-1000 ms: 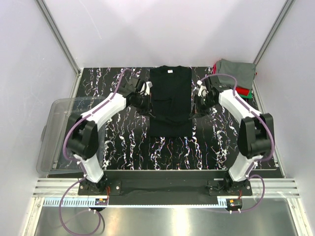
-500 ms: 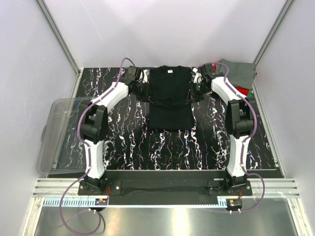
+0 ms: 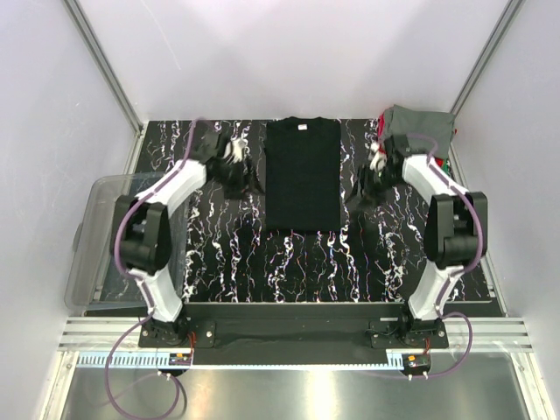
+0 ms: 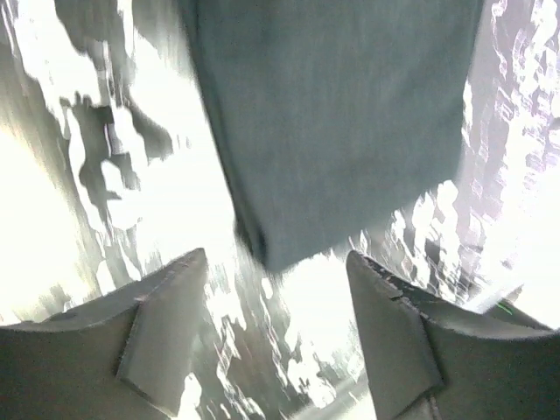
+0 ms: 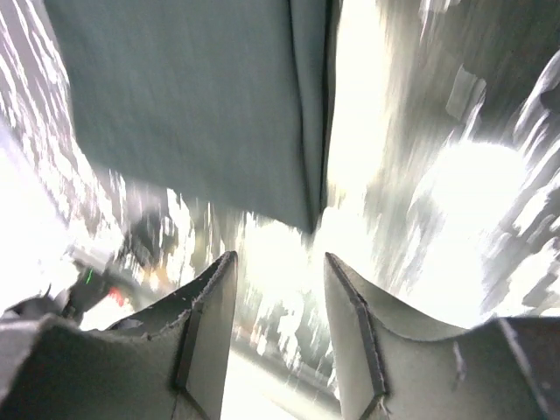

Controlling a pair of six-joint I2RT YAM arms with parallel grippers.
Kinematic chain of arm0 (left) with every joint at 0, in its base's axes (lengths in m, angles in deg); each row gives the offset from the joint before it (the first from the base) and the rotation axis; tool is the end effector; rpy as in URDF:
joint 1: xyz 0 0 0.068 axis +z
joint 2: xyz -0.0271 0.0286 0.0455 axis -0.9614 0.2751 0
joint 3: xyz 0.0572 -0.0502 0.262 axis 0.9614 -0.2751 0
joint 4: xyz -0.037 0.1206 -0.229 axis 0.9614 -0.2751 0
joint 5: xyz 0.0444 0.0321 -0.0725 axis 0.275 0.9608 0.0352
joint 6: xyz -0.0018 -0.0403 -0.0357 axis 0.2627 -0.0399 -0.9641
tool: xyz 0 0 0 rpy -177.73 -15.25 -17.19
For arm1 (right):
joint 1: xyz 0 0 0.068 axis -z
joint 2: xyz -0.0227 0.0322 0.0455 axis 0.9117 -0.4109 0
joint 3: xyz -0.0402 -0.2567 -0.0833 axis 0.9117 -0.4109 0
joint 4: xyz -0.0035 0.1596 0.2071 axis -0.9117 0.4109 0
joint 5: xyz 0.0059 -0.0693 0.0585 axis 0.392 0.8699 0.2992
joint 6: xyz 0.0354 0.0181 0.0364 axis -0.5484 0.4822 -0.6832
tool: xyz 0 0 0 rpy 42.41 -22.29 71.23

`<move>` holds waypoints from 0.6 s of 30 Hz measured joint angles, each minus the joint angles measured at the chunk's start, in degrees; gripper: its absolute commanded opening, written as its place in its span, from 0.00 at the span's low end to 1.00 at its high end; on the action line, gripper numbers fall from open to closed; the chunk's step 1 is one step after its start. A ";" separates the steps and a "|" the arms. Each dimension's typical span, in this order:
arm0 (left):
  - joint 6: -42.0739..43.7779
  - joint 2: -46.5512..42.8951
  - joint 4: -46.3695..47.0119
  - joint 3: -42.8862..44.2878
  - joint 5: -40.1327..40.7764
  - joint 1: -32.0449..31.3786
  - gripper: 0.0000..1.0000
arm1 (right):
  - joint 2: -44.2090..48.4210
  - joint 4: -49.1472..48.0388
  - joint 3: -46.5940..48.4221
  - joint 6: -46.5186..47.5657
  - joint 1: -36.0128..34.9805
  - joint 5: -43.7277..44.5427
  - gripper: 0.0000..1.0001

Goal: Fold and stack the t-shirts
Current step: Fold the tshirt

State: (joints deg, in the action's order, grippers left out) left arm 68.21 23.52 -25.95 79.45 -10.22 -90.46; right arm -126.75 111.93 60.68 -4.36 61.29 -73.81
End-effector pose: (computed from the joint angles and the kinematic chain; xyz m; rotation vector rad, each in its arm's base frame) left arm 0.3793 -0.1278 0.2361 0.0626 2.6454 -0.8095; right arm 0.3832 0.0474 0.2174 0.0449 2.7770 0.7900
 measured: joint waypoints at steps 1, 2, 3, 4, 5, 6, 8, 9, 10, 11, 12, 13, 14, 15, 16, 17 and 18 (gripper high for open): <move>-1.36 -2.08 0.42 -3.78 -2.49 0.85 0.67 | 1.77 0.59 -3.28 -0.44 0.00 -0.96 0.50; -2.23 -3.04 0.70 -6.36 -4.09 1.51 0.68 | 2.99 0.68 -6.49 -0.79 -0.22 -1.99 0.50; -3.54 -3.52 0.83 -9.25 -5.70 1.97 0.69 | 3.37 0.92 -8.94 -1.07 -0.50 -2.86 0.50; -4.87 -3.32 1.14 -11.72 -7.06 2.01 0.70 | 3.28 0.96 -11.13 -1.38 -0.79 -3.52 0.50; -6.12 -2.69 1.77 -13.97 -8.31 1.79 0.70 | 2.86 0.98 -12.96 -1.64 -0.96 -4.07 0.49; -7.41 -1.84 2.05 -15.85 -9.31 1.36 0.70 | 2.43 1.16 -14.29 -1.88 -1.16 -4.55 0.49; -9.64 0.20 2.16 -17.90 -10.84 0.28 0.70 | 1.36 1.29 -15.26 -2.38 -1.27 -5.14 0.49; -10.47 0.94 2.40 -18.12 -11.30 -0.07 0.70 | 0.87 1.03 -15.26 -2.60 -1.25 -5.35 0.49; -11.21 1.75 2.97 -18.18 -11.82 -0.48 0.70 | 0.42 0.46 -15.17 -2.86 -1.25 -5.66 0.50; -11.96 2.29 3.67 -18.14 -12.28 -0.96 0.70 | -0.13 0.09 -14.93 -3.17 -1.25 -5.75 0.50; -12.52 2.56 4.24 -18.01 -12.79 -1.36 0.70 | -0.61 -0.17 -14.58 -3.37 -1.25 -5.99 0.50; -13.09 2.82 4.72 -17.68 -13.14 -1.68 0.70 | -1.29 -0.42 -14.05 -3.56 -1.25 -6.12 0.49; -13.49 3.13 5.16 -17.18 -13.40 -1.95 0.70 | -2.10 -0.63 -13.38 -3.76 -1.25 -6.16 0.49; -13.81 3.52 5.60 -16.57 -13.60 -2.10 0.70 | -2.93 -0.94 -12.59 -3.89 -1.25 -6.19 0.50; -14.10 3.98 6.21 -16.02 -13.75 -2.19 0.70 | -3.74 -1.33 -11.87 -4.04 -1.25 -6.21 0.49; -14.40 4.42 6.62 -15.50 -13.81 -2.23 0.70 | -4.52 -1.68 -11.21 -4.24 -1.27 -6.27 0.50; -14.64 4.92 7.02 -15.02 -13.84 -2.25 0.69 | -5.25 -1.97 -10.67 -4.46 -1.38 -6.43 0.49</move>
State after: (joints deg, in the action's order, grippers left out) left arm 53.56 28.43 -18.93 64.43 -24.05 -92.71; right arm -132.00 109.96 50.01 -8.82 59.92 -80.24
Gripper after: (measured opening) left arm 0.700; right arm 0.497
